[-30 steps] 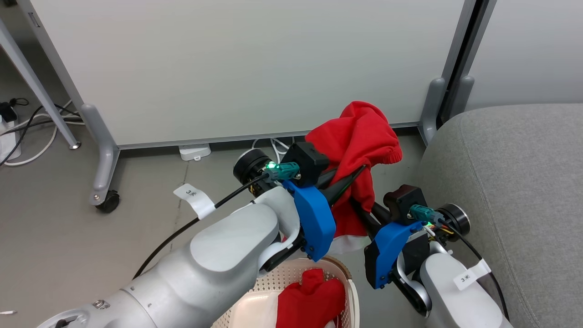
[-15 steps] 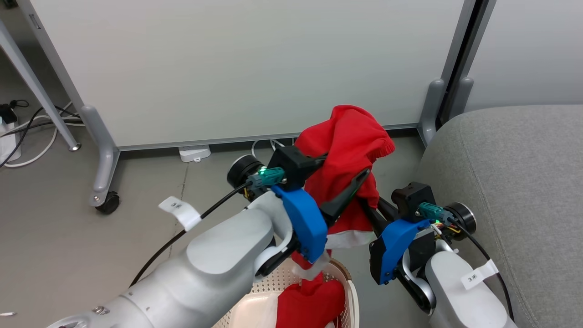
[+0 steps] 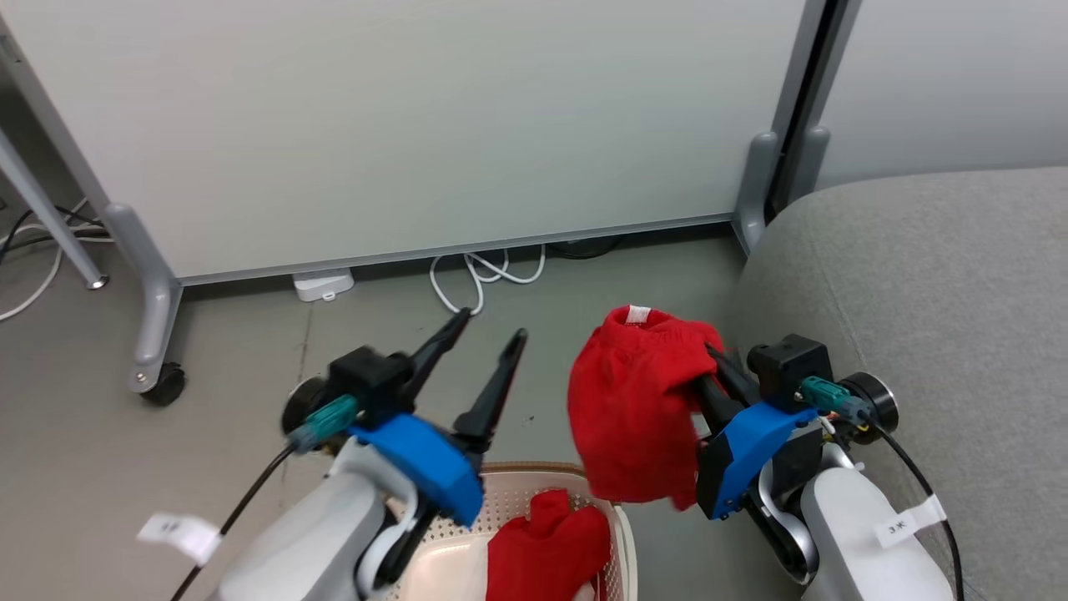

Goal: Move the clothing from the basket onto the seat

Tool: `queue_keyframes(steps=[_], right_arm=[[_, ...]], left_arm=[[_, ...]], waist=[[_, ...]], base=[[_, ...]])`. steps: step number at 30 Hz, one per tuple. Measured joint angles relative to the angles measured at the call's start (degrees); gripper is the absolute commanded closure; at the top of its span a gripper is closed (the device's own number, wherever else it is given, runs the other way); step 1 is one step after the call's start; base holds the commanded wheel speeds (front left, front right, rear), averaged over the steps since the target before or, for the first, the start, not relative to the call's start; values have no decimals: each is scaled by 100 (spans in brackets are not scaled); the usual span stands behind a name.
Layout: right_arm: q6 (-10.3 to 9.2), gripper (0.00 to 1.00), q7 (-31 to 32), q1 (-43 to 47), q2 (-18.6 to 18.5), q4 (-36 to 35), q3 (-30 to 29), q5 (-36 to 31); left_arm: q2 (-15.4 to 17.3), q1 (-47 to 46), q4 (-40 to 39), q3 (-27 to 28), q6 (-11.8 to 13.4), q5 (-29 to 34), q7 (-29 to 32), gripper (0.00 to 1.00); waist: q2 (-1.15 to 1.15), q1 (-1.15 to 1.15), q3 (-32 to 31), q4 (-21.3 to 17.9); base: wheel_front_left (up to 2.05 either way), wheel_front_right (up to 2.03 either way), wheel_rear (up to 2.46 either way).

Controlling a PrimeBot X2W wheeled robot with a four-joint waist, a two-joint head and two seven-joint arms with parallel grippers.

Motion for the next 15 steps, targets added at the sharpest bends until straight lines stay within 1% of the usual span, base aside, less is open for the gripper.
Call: queue_keyframes(steps=[4,7,11,15], right_arm=[[0,100,-9,156,0,-301,-80,47],[0,100,-13,274,0,-519,-75,102],[0,100,-5,394,0,-794,-62,147],[0,100,3,495,-1,-1027,-70,189]], left_arm=[[214,763,-614,876,100,610,-1,0],[267,1310,-970,1428,120,1003,0,0],[231,1824,-1245,2004,59,1402,-2,0],[115,2129,-1347,2379,-40,1695,-1,0]], waist=[[0,0,69,-225],[0,0,136,-452],[0,0,242,-810],[0,0,361,-1200]], base=[[0,0,0],[0,0,0],[0,0,0],[0,0,0]])
